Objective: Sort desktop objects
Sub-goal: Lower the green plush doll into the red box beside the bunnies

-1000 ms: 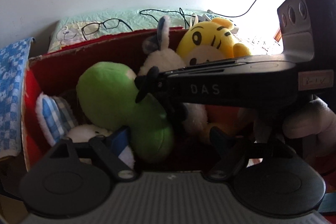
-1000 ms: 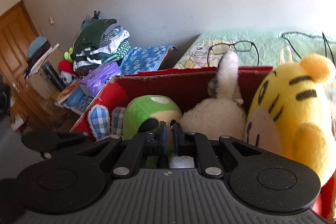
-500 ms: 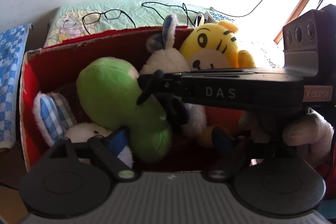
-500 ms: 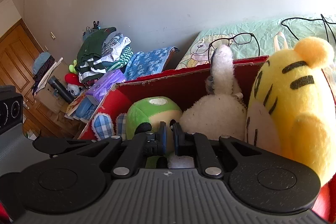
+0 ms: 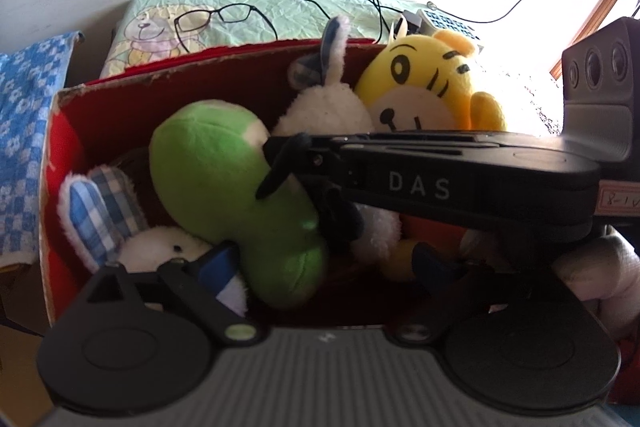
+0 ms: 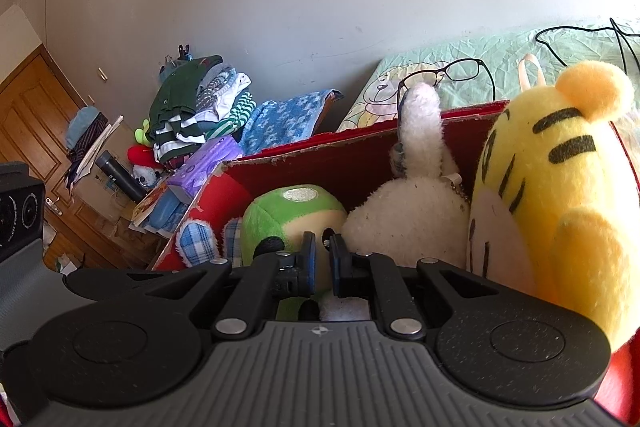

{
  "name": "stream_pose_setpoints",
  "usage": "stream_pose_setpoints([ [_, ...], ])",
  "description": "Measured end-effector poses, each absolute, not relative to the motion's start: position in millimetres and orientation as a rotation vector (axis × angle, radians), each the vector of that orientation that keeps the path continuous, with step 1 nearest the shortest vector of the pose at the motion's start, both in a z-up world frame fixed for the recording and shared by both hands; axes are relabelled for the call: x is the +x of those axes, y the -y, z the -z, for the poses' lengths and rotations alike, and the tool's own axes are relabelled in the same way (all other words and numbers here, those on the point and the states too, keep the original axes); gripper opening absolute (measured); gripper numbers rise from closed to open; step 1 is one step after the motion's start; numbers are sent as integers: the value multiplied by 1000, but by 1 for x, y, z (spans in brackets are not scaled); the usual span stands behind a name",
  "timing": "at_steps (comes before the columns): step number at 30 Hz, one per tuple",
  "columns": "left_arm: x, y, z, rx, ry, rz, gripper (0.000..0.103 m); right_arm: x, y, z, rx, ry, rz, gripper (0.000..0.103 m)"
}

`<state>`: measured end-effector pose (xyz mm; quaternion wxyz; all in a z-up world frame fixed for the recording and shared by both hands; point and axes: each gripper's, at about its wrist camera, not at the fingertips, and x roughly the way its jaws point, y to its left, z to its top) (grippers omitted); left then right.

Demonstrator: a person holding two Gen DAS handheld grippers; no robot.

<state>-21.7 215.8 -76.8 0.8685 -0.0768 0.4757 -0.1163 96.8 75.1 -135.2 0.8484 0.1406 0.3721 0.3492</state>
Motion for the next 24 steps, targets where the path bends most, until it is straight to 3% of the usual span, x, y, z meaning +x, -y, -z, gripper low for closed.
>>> stream_pose_setpoints([
  [24,-33,-204,71,-141,-985,62,99,95,-76,131,286,-781,-738,11],
])
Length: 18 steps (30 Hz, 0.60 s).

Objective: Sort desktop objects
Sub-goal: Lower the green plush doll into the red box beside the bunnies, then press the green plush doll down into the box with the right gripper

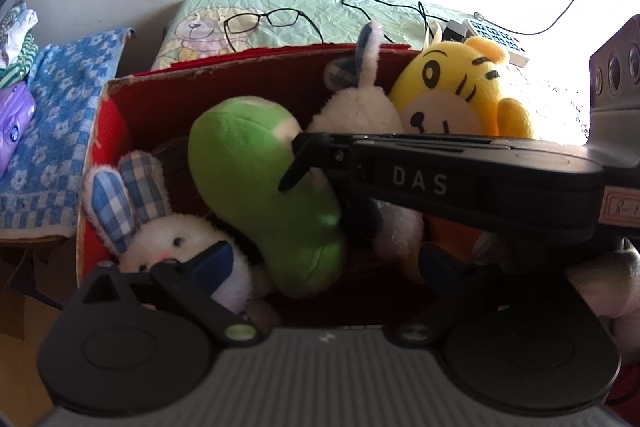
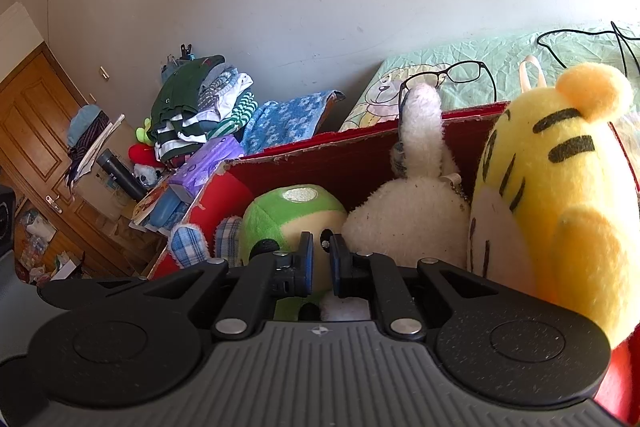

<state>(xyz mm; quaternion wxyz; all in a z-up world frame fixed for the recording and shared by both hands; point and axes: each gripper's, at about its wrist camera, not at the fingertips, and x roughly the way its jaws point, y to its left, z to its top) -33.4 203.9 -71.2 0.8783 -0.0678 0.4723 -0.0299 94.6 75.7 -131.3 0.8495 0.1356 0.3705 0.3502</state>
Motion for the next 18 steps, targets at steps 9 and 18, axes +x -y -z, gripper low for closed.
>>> stream_pose_setpoints([
  [9,-36,-203,71,-142,-974,47,99,94,-76,131,281,-778,-739,11],
  [18,-38,-202,72,-156,-953,43,101,93,-77,131,266,-780,-752,12],
])
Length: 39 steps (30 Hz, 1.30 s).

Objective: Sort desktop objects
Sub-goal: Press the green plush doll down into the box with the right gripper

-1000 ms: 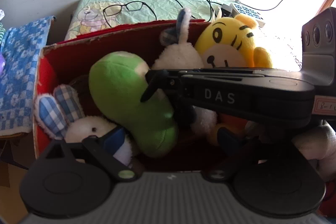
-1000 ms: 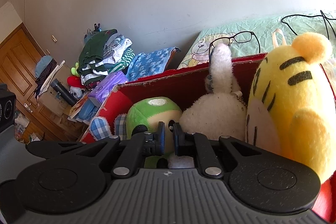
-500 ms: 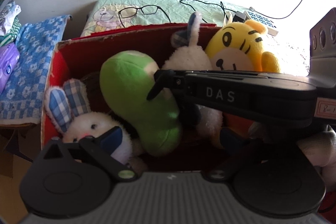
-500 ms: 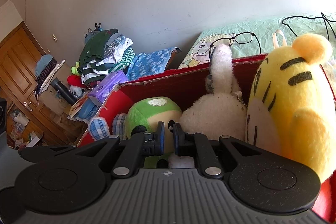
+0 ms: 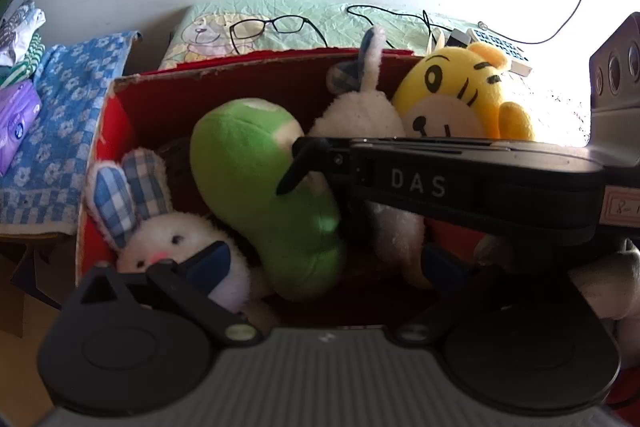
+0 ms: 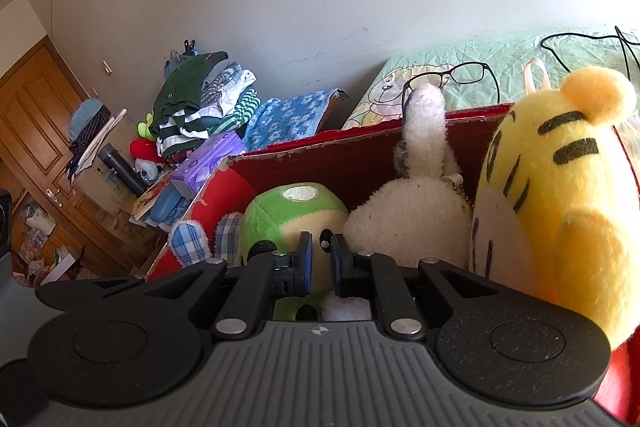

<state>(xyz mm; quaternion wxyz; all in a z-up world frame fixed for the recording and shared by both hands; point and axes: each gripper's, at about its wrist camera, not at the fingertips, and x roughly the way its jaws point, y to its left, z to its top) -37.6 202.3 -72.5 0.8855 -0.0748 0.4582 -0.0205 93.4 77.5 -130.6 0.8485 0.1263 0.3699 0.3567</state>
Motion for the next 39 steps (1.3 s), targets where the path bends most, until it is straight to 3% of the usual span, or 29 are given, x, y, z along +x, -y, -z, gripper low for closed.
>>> stream_pose_setpoints([
  [39,-32,-209,82,-218,-906,149,103,93,-76,131,290,-779,-775,16],
])
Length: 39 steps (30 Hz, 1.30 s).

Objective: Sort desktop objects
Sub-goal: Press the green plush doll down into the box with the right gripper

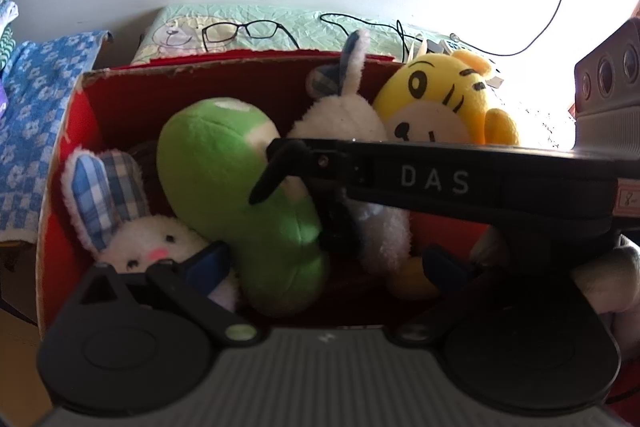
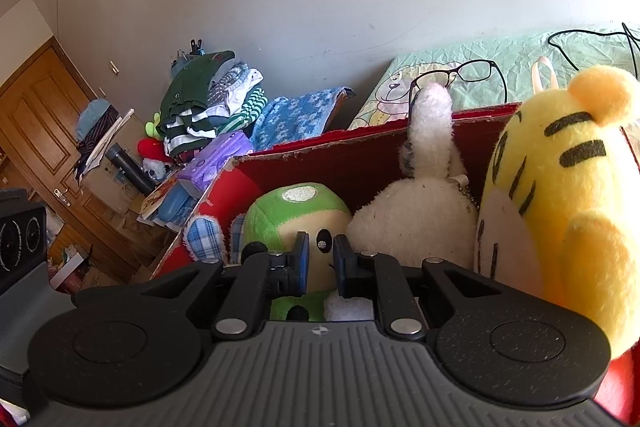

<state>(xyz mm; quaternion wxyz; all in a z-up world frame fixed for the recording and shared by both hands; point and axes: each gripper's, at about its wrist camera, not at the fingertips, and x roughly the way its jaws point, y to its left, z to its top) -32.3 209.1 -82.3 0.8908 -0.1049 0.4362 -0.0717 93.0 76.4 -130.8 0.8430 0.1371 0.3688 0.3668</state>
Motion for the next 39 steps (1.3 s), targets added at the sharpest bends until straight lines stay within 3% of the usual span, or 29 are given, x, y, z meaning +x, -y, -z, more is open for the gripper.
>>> stream_pose_setpoints([
  [39,-32,-206,84,-207,-893,152,103,86,-78,127,254,-684,-775,20],
])
